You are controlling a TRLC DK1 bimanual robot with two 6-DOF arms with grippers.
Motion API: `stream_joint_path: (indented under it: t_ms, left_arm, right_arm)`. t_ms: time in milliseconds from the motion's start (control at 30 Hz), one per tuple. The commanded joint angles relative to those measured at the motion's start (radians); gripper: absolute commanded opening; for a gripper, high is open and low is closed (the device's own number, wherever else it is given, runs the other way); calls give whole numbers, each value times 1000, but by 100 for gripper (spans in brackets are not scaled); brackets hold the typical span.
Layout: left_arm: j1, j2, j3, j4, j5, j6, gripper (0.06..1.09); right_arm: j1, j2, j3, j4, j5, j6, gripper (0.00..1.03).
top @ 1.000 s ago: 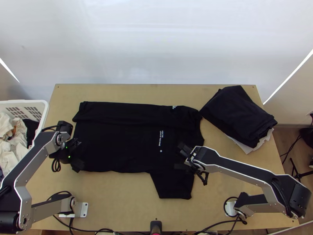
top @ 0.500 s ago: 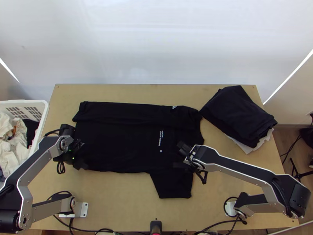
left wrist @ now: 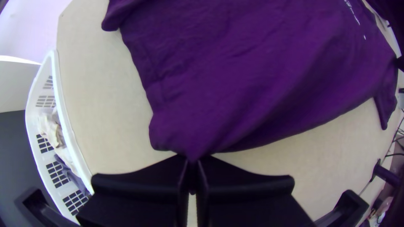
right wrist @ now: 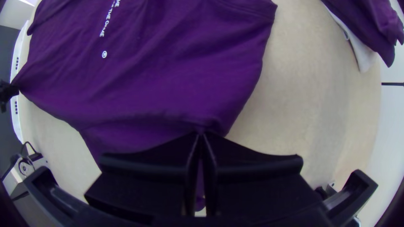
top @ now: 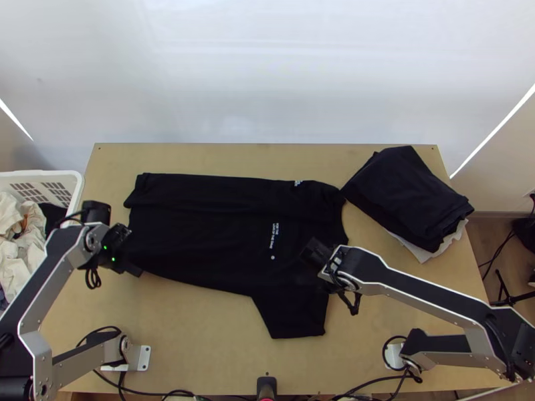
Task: Fold the t-shirt
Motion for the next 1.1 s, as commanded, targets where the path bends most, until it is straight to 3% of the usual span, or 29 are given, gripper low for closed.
stream_joint_path:
  t_ms: [0, 500, 1067]
  left_arm:
    - [44, 44, 105, 19, 10, -9, 10]
    - [27, 274, 333, 84, 23, -97, 10]
    - [-26, 519, 649, 100, 29, -151, 10]
  right_arm:
    - [-45, -21, 48, -14, 3, -5, 3]
    - [-210, 48, 206, -14, 32, -48, 3]
    - [-393, 328, 539, -14, 46, -73, 3]
